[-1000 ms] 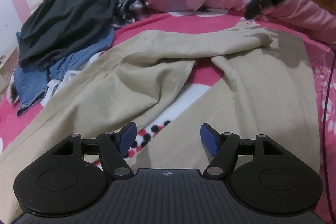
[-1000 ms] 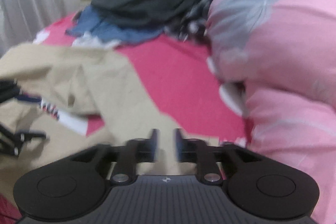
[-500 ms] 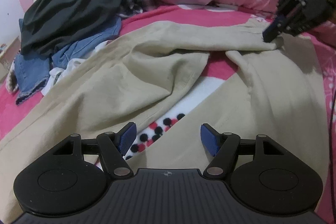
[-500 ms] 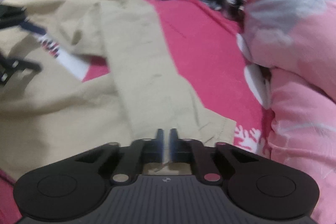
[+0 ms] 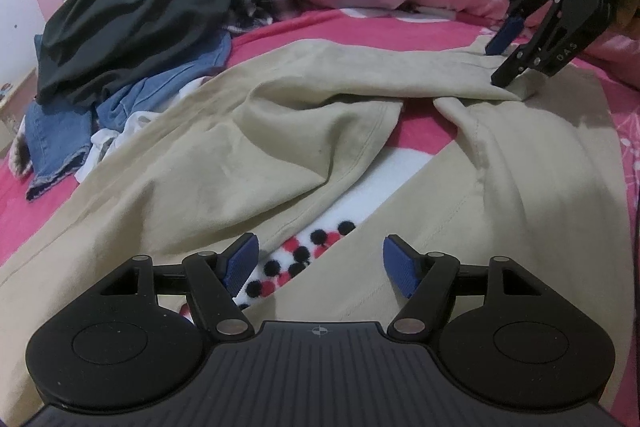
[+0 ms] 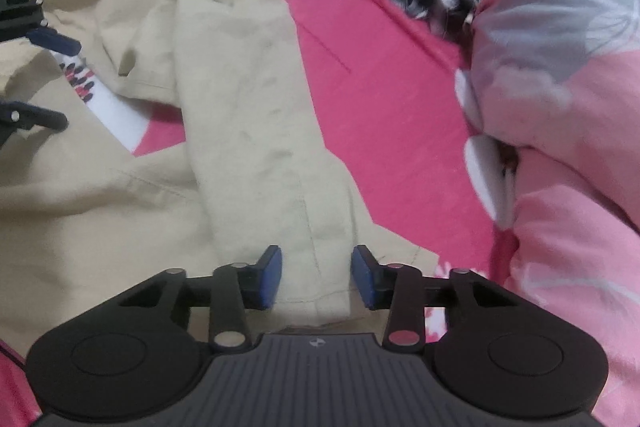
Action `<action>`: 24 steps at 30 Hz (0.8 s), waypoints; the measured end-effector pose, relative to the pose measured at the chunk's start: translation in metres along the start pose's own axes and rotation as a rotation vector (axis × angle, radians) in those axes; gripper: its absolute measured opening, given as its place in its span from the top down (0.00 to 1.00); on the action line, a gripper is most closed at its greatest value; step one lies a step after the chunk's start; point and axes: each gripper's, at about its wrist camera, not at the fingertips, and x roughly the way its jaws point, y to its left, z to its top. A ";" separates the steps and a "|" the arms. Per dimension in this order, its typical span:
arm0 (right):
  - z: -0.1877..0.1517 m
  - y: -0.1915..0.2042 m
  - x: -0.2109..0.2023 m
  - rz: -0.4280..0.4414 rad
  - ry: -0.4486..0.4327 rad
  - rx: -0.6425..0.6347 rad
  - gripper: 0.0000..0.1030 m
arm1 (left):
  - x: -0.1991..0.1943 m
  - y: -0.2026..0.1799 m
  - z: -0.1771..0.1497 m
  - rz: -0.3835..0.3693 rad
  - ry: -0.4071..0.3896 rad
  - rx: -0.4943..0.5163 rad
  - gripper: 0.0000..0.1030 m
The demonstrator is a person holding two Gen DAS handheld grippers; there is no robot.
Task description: Fold clothes
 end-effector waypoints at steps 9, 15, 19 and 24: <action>0.004 0.017 -0.029 -0.095 -0.065 -0.057 0.94 | 0.002 0.003 0.001 -0.012 -0.007 -0.010 0.31; 0.049 0.007 -0.063 -0.368 -0.237 -0.195 0.95 | 0.010 0.013 0.010 -0.002 -0.022 -0.044 0.31; 0.086 -0.012 -0.047 -0.509 -0.265 -0.270 0.95 | 0.019 0.019 0.016 -0.008 -0.022 -0.065 0.31; 0.127 -0.038 0.017 -0.627 -0.189 -0.329 0.94 | 0.023 0.024 0.016 -0.019 -0.013 -0.069 0.31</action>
